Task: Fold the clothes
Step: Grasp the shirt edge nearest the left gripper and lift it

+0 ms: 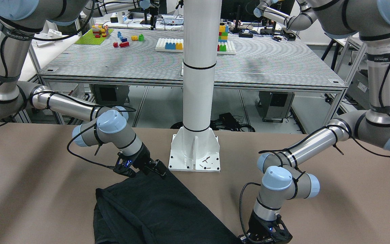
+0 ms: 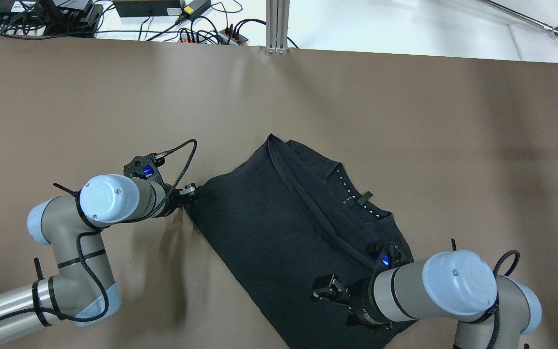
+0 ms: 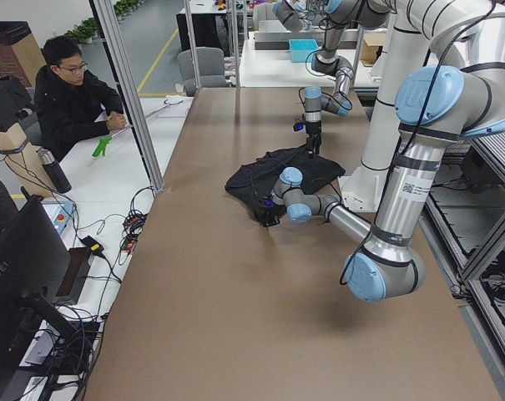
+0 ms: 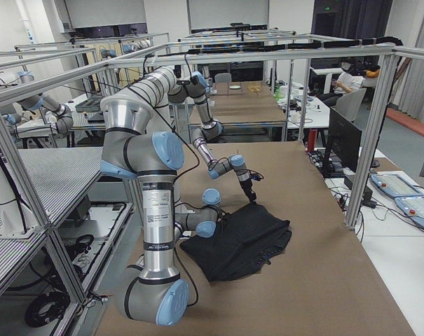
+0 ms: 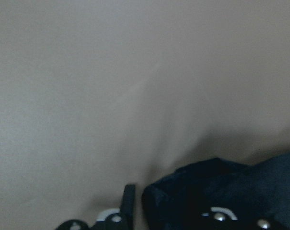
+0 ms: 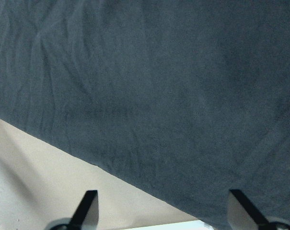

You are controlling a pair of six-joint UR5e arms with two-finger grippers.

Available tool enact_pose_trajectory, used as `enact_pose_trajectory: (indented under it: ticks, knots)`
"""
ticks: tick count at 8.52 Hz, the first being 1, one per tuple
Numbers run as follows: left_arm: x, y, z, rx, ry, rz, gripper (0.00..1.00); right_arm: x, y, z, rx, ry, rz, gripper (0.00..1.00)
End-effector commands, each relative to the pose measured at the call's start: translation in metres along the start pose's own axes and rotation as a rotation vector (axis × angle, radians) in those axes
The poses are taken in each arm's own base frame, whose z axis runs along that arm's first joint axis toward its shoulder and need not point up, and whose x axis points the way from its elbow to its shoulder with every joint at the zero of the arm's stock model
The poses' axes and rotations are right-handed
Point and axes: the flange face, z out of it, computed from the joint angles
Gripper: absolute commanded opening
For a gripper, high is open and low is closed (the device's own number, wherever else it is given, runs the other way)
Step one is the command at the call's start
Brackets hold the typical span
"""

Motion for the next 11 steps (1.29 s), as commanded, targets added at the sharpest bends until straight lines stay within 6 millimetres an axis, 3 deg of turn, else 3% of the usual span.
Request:
enact_pose_trajectory:
  ticks: [1, 3, 6, 7, 9, 11]
  knots:
    - [-0.002, -0.001, 0.005, 0.004, -0.012, 0.01, 0.0, -0.001, -0.003, -0.001, 0.005, -0.003, 0.002, 0.95]
    - [-0.001, -0.027, -0.006, 0.01, -0.013, 0.02, 0.0, -0.001, -0.005, -0.003, 0.01, -0.003, 0.005, 0.95]
    - [-0.004, -0.096, -0.024, 0.041, -0.035, 0.107, 0.0, -0.002, -0.004, -0.004, 0.008, -0.009, 0.002, 0.95]
    - [0.003, -0.127, -0.014, 0.067, -0.055, 0.109, 0.0, -0.005, -0.005, -0.005, 0.025, -0.019, 0.001, 0.95]
    - [0.08, -0.213, 0.014, 0.088, -0.093, 0.088, 0.0, -0.012, -0.017, -0.007, 0.17, -0.074, -0.019, 0.95]
    - [0.172, -0.244, 0.041, 0.111, -0.13, 0.074, 0.0, -0.011, -0.023, -0.006, 0.222, -0.079, -0.054, 0.95]
